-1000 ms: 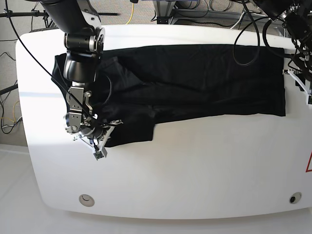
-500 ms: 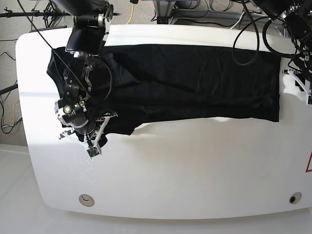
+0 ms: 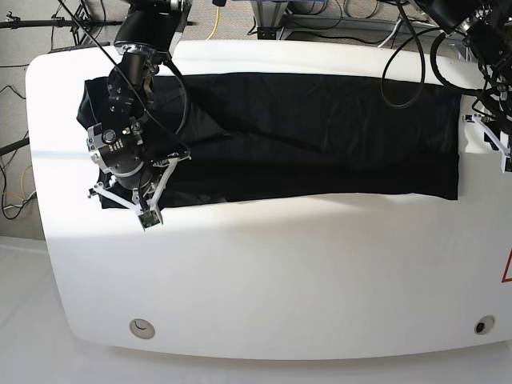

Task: Fold the T-shirt properly
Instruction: 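Release and slide the right gripper along the shirt end to flatten it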

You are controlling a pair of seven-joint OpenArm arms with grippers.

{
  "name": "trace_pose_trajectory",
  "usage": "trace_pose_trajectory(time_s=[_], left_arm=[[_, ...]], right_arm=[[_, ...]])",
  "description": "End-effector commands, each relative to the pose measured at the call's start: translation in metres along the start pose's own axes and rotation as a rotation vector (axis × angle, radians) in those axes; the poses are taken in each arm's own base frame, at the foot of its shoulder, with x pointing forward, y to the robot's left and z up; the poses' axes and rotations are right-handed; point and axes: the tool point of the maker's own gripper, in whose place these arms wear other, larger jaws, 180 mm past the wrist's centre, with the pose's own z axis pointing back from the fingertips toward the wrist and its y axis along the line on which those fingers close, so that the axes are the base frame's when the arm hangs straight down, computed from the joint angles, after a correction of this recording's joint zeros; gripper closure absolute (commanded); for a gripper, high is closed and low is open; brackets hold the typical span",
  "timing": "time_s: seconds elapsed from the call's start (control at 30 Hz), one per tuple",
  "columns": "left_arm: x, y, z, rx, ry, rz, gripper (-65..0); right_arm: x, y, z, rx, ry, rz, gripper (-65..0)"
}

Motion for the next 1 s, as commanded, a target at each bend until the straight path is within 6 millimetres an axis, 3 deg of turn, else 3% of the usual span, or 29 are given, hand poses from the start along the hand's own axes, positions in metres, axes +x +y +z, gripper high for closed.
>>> trace_pose_trajectory(time_s=[0.0,0.23,0.53,0.97], left_arm=[[0.012,0.010,0.004,0.027,-0.037,-0.006,-16.2],[0.012,0.010,0.004,0.027,-0.037,-0.006,-16.2],[0.012,0.010,0.004,0.027,-0.037,-0.006,-16.2],[0.009,0.002,0.003,0.011,-0.032,-0.003,-16.2]], right_arm=[[-0.001,-0.005,0.005,-0.024,-0.007,0.003,0.0],[-0.037,0.007,0.003,0.001,0.074,0.000,0.0],[-0.076,-0.003,-0.006,-0.006,0.172,-0.079,0.0],[-0.079,-0.018,-0.018,-0.013,0.197,-0.066,0.0]])
